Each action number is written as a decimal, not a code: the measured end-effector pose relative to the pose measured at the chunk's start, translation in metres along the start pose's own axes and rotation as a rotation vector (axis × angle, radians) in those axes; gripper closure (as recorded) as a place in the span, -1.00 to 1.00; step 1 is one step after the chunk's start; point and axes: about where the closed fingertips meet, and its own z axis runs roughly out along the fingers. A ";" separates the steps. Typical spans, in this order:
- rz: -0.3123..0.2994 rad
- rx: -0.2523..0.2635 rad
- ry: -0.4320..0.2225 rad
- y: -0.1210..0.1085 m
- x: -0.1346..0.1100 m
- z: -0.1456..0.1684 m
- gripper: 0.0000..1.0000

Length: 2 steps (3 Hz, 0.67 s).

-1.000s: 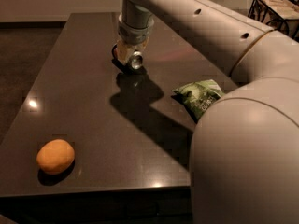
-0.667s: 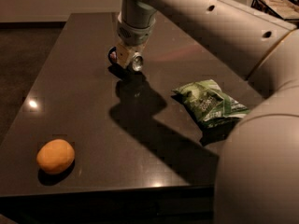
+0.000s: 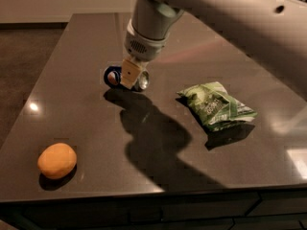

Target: Move pepsi can near orange

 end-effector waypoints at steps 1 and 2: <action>-0.056 -0.079 -0.051 0.038 0.015 -0.007 1.00; -0.092 -0.169 -0.100 0.073 0.024 -0.005 1.00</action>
Offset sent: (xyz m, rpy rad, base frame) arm -0.1155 0.0134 -0.0228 0.2101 0.1403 0.2423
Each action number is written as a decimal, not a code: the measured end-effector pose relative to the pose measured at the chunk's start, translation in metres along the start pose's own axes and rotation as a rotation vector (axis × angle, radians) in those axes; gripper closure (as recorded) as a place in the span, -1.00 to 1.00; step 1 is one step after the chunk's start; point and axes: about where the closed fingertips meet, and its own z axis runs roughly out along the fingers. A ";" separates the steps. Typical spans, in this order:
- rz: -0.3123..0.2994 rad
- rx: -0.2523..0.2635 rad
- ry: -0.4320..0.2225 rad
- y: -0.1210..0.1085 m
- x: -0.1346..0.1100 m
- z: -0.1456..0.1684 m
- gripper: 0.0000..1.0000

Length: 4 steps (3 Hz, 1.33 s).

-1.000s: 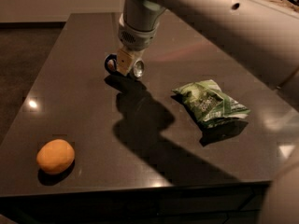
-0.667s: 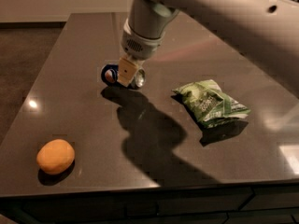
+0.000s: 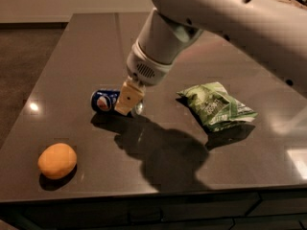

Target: Move pepsi can near orange

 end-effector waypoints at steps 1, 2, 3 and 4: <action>-0.035 -0.057 -0.031 0.025 -0.001 0.009 1.00; -0.063 -0.097 -0.049 0.043 -0.001 0.020 1.00; -0.092 -0.129 -0.083 0.055 -0.004 0.026 1.00; -0.112 -0.153 -0.109 0.063 -0.005 0.031 0.66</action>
Offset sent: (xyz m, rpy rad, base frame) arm -0.0564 0.0308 -0.0306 0.0954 0.0663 0.1545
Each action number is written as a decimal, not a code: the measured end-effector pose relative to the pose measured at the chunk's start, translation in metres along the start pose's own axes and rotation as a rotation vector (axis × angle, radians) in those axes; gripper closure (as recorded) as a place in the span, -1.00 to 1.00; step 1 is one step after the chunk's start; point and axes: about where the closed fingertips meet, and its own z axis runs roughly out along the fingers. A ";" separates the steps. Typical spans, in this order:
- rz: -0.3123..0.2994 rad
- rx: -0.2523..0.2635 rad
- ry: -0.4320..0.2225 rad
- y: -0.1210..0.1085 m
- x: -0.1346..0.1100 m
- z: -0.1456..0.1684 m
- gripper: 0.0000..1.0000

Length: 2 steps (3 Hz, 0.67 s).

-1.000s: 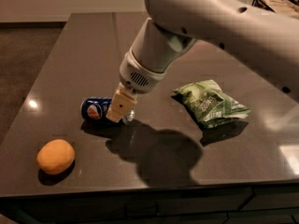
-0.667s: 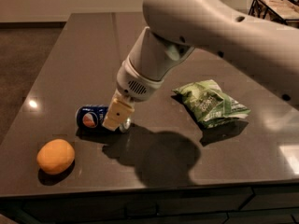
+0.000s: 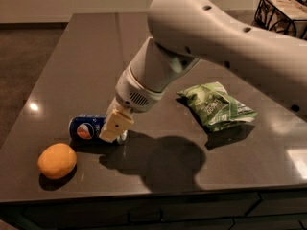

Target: Move pepsi can near orange

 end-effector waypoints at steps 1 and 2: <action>-0.012 -0.014 -0.010 0.003 -0.001 0.004 0.20; -0.014 -0.027 -0.007 0.004 0.000 0.007 -0.27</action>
Offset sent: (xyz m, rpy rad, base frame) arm -0.0025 0.0033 -0.0111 0.0112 0.0312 0.0324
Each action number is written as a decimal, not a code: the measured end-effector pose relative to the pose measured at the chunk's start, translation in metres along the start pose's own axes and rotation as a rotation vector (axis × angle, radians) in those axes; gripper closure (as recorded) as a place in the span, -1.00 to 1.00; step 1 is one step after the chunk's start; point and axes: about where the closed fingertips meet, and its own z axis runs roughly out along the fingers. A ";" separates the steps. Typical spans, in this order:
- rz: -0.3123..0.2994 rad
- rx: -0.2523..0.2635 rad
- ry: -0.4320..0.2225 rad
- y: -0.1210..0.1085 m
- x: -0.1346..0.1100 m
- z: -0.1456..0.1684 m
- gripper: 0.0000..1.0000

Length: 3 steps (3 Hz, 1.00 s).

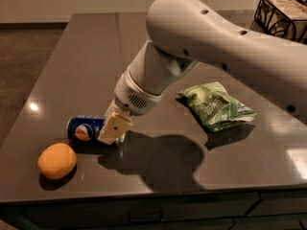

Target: Move pepsi can near orange

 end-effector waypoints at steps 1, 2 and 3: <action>-0.003 0.001 0.001 0.001 -0.001 0.000 -0.72; -0.006 0.002 0.003 0.003 -0.002 0.000 -1.00; -0.006 0.002 0.003 0.003 -0.002 0.000 -1.00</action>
Offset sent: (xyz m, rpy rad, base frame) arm -0.0012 0.0007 0.0008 -0.0012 -0.0025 0.0018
